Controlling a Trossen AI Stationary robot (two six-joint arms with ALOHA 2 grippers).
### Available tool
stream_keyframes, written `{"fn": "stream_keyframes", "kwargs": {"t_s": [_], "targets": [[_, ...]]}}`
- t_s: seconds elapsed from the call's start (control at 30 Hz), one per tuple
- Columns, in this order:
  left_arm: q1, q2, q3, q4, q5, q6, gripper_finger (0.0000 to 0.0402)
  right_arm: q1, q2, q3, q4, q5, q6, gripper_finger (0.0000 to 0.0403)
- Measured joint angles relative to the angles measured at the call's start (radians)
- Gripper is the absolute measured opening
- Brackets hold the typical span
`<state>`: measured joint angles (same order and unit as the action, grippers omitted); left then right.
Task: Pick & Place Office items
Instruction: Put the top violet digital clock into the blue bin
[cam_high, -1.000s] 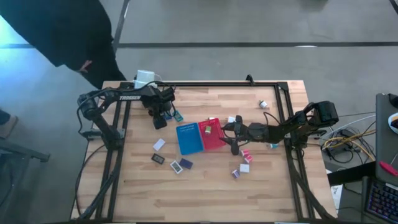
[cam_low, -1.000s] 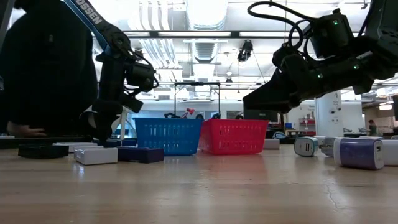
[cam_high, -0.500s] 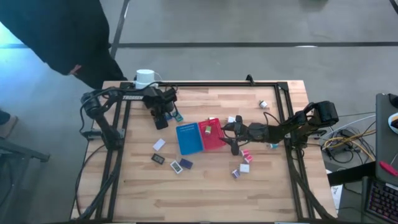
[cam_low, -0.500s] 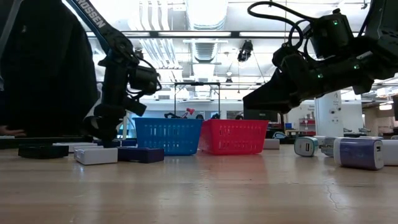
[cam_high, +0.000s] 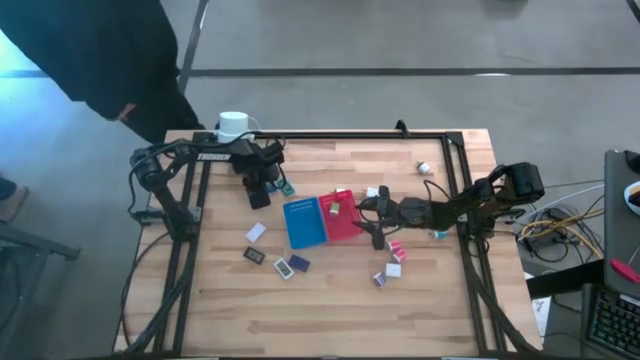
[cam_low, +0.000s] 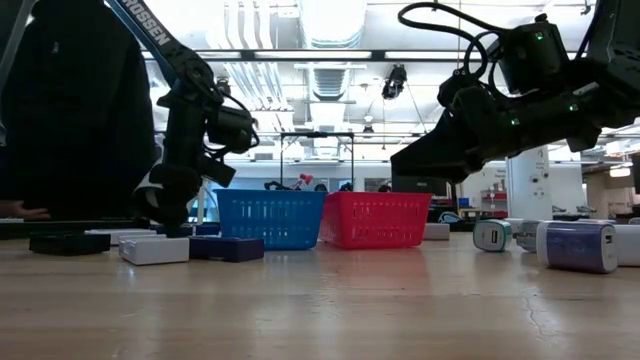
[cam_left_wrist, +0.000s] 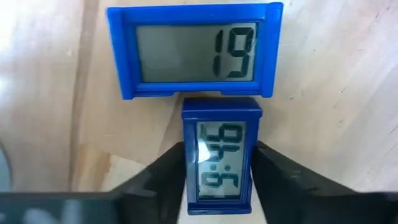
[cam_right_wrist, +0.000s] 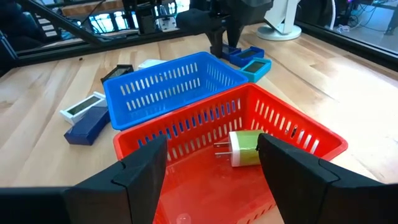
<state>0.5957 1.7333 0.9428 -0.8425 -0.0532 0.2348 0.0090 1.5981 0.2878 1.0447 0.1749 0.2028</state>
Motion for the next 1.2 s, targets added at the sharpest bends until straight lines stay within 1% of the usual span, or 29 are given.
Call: {"fn": "stream_keyframes", "kwargs": {"t_s": [0.03,0.37,0.5,0.87,0.93,1.1,1.2], "targets": [[0.001,-0.003,0.0,0.0,-0.002,0.001,0.0133,0.0,0.0,0.0,0.0,0.0,0.0,0.0244],[0.001,-0.006,0.0,-0.003,-0.007,0.001,0.0132,0.002,0.0,0.0,0.0,0.0,-0.001,0.0244],[0.001,-0.028,0.0,-0.038,-0.016,0.001,0.0132,0.002,0.0,0.0,0.0,0.0,-0.005,0.0244],[-0.009,-0.142,0.13,-0.151,-0.021,-0.046,0.0132,0.002,0.0,0.0,0.0,0.001,-0.005,0.0244],[-0.018,-0.149,0.154,-0.163,-0.011,-0.058,0.0132,0.002,0.0,0.0,0.0,0.001,-0.005,0.0244],[-0.056,-0.152,0.18,-0.167,0.071,-0.087,0.0132,0.002,0.0,0.0,-0.002,0.001,-0.004,0.0244],[-0.094,-0.152,0.183,-0.168,0.085,-0.11,0.0132,0.002,0.0,0.0,-0.002,0.001,-0.004,0.0244]]}}
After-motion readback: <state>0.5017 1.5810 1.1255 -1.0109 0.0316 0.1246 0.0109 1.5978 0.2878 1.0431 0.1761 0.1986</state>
